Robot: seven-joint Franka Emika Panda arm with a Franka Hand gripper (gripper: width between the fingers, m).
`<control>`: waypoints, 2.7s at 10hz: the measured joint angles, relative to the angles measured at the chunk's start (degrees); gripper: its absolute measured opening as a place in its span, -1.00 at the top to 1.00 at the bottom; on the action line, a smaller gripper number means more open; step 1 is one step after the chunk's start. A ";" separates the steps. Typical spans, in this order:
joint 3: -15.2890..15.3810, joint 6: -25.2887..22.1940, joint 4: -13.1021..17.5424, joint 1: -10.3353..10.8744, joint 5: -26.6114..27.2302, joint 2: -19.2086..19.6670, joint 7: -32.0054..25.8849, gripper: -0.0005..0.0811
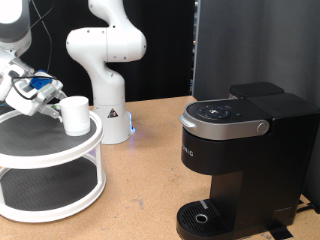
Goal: Make a cup of coffee with the keurig machine
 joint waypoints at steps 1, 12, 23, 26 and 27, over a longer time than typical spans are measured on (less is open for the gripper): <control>-0.04 0.58 -0.23 0.05 -0.18 0.69 -0.81 -0.98; -2.68 -6.66 2.58 0.05 -0.03 2.22 -2.89 -0.98; -2.43 -7.69 4.17 0.08 0.77 2.21 -0.13 0.82; -1.61 -12.95 6.59 0.03 0.89 1.08 5.25 0.82; -0.77 -14.63 7.60 -0.17 0.72 0.28 7.47 0.82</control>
